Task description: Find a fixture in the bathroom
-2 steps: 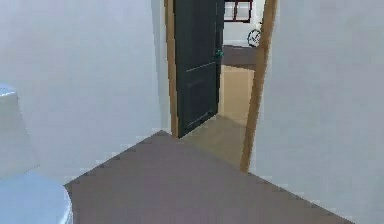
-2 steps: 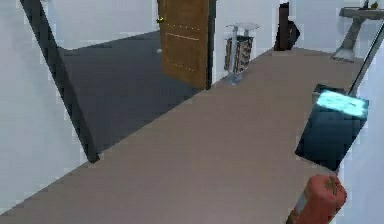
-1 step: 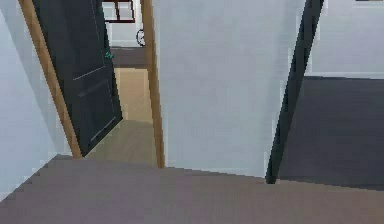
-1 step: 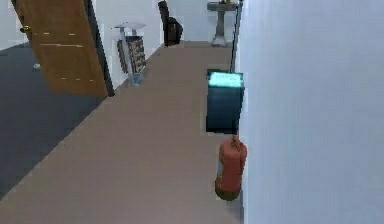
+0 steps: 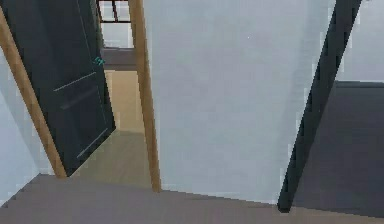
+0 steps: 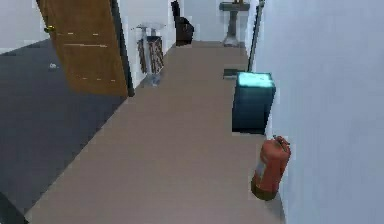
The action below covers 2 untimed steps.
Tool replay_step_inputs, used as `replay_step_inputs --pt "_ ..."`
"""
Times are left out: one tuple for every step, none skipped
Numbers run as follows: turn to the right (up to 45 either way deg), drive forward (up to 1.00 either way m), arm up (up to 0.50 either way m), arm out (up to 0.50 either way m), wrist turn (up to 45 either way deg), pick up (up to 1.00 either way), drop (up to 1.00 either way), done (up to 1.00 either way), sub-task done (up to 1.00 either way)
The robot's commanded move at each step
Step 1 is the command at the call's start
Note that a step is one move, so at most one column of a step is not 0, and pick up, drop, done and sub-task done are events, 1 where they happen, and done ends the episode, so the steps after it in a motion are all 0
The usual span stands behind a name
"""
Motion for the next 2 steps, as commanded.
replay_step_inputs --pt "-45.0 0.0 0.0 0.0 0.0 0.0 0.0 0.0 0.0" --pt "-12.0 0.0 0.0 0.0 0.0 0.0 0.0 0.0 0.0"
